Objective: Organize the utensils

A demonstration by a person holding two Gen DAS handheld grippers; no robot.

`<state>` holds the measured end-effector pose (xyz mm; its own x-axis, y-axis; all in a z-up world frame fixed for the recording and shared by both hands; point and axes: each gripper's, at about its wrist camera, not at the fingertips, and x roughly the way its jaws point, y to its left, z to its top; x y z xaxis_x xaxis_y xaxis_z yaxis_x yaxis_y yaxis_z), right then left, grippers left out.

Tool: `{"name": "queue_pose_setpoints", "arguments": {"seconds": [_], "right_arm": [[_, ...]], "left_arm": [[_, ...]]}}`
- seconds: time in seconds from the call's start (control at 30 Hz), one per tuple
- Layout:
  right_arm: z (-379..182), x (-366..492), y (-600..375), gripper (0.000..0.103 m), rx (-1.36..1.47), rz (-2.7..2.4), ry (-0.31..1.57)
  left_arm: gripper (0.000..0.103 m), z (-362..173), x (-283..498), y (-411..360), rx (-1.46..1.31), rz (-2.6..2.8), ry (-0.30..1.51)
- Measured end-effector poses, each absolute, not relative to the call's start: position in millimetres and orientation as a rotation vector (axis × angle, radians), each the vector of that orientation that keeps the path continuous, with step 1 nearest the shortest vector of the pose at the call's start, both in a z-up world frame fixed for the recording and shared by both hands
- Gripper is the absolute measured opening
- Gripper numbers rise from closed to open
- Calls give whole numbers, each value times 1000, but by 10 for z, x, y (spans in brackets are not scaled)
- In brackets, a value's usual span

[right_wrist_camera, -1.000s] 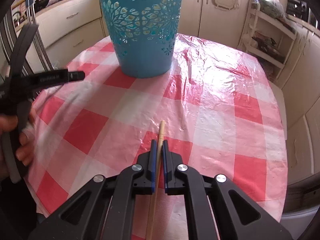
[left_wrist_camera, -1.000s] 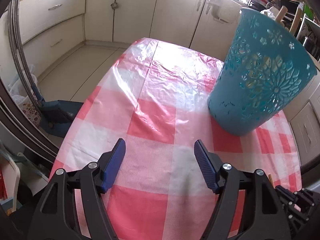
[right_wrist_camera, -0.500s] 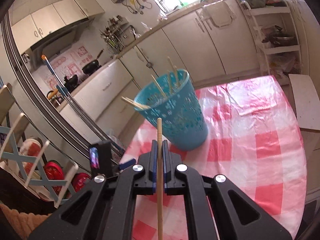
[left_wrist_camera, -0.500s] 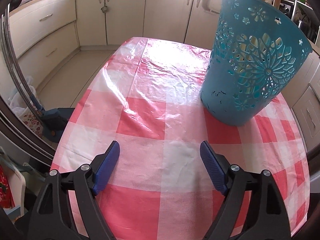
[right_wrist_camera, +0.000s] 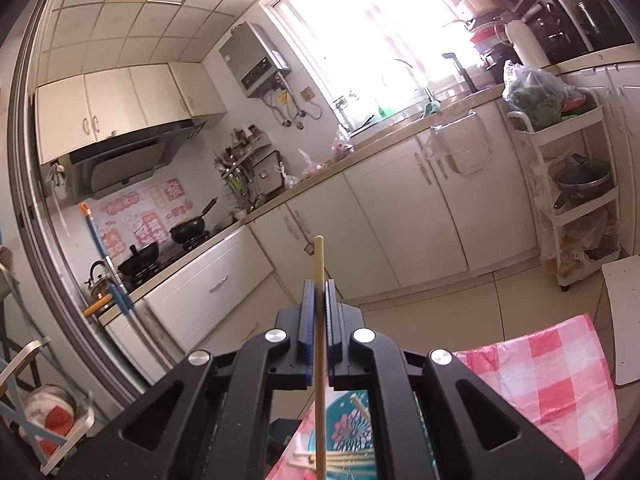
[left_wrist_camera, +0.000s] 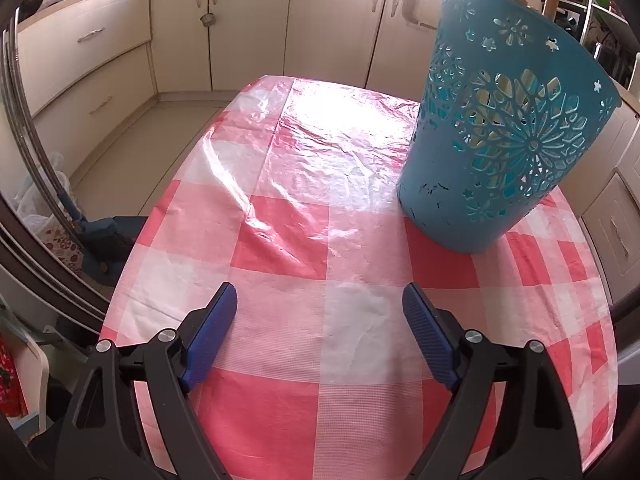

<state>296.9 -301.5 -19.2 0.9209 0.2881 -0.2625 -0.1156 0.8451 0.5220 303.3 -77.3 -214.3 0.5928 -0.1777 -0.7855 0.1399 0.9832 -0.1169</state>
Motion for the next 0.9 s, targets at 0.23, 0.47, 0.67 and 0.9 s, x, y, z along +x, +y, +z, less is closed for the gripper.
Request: {"name": "queue_pose_setpoints", "arguments": {"seconds": [0.23, 0.47, 0.67, 0.9], "right_arm": [[-620, 3213, -2942, 6, 440, 117, 370], [-933, 3052, -2815, 6, 321, 138, 463], [-986, 2532, -2748, 25, 255, 178, 528], [-1331, 1717, -2654, 64, 242, 133, 739]], "left_arm": [[81, -2138, 3022, -767, -50, -206, 914], [82, -2138, 3019, -793, -40, -211, 917], [83, -2145, 3023, -789, -37, -198, 919], [88, -2139, 3050, -726, -49, -162, 937]]}}
